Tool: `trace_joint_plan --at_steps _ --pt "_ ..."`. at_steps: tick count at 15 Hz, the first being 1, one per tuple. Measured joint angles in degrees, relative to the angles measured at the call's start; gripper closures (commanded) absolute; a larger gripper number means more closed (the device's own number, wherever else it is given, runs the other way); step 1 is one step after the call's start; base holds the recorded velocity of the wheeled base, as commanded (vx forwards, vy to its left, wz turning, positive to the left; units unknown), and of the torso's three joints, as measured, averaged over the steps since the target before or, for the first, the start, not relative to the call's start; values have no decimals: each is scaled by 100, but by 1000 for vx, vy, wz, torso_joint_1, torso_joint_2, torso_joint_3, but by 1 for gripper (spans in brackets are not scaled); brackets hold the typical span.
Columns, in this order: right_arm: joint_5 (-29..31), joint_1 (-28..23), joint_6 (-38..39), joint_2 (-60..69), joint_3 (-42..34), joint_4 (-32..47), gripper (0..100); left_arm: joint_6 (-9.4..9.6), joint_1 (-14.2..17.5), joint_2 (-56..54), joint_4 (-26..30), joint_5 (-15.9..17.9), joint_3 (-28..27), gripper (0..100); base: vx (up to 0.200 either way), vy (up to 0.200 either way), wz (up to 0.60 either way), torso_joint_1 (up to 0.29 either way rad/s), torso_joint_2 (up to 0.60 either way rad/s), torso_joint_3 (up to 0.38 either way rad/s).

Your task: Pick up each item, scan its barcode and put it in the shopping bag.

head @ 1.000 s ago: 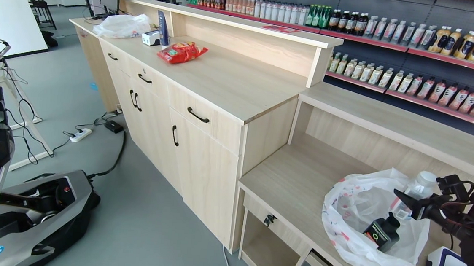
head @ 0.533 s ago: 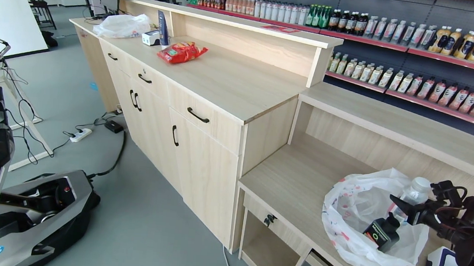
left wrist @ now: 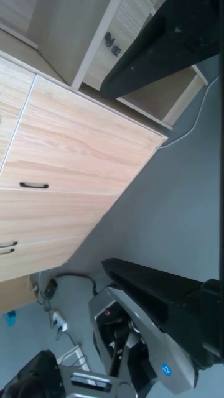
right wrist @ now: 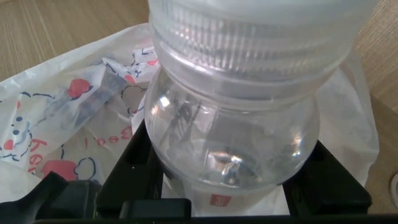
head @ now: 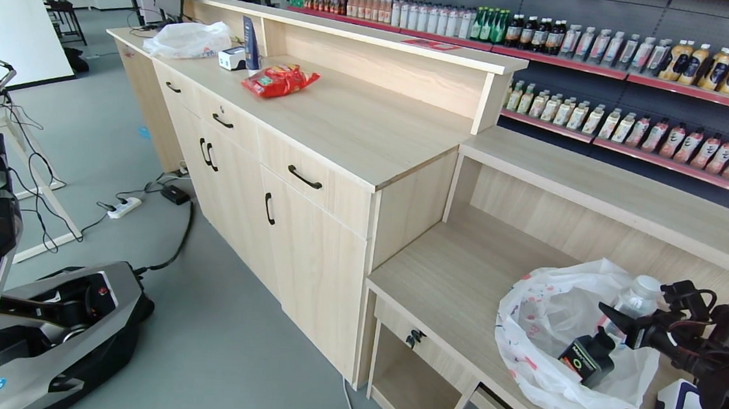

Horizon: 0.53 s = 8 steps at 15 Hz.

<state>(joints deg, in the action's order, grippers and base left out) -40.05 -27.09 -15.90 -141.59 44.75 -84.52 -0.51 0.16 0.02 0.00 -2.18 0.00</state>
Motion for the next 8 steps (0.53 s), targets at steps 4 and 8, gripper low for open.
trace_joint_plan --at_steps 4,8 --pt "0 -20 -27 -44 -7 -6 100 0 0 0 0 -5 0 0 0 0 0 0 0 0" --pt "0 -61 -41 -74 -22 -6 100 0 0 0 0 0 0 0 0 0 0 0 0 0"
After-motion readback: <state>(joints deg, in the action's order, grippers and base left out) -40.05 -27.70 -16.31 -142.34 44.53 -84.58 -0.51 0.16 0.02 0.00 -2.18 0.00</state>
